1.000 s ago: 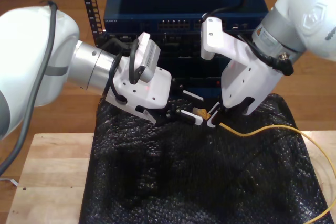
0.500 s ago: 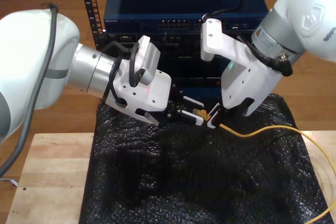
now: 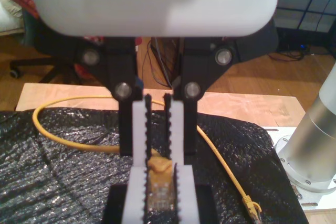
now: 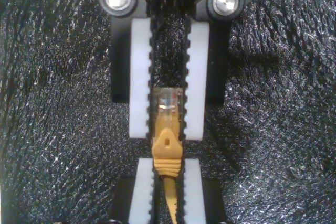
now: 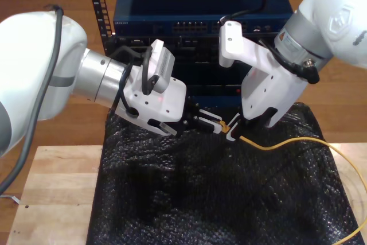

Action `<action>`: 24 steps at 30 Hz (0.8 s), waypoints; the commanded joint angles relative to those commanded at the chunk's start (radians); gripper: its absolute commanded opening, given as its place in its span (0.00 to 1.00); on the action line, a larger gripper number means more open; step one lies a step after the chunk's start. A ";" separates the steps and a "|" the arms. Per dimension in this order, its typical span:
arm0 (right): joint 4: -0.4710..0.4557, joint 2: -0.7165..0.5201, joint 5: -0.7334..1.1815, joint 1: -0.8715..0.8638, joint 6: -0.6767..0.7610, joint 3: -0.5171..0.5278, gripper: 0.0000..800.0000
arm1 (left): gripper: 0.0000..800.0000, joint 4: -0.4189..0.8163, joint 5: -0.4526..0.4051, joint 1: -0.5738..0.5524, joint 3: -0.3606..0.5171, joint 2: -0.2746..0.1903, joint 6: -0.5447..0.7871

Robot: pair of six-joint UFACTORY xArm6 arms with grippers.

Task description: Grab the cable and plug it in

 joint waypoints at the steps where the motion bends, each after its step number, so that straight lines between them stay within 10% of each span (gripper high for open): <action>1: 0.000 0.000 0.000 -0.002 0.000 0.000 0.04 | 0.02 0.000 0.002 0.000 0.002 0.000 0.000; 4: 0.002 -0.003 0.000 -0.002 -0.002 0.000 0.18 | 0.00 0.000 0.002 0.000 0.002 0.000 0.000; 10: 0.000 0.002 -0.002 -0.002 -0.014 -0.005 0.80 | 0.01 0.002 0.005 0.002 -0.008 0.005 0.005; 24: 0.074 0.017 -0.068 -0.118 -0.074 -0.021 1.00 | 0.00 0.003 0.066 0.008 -0.041 0.026 0.003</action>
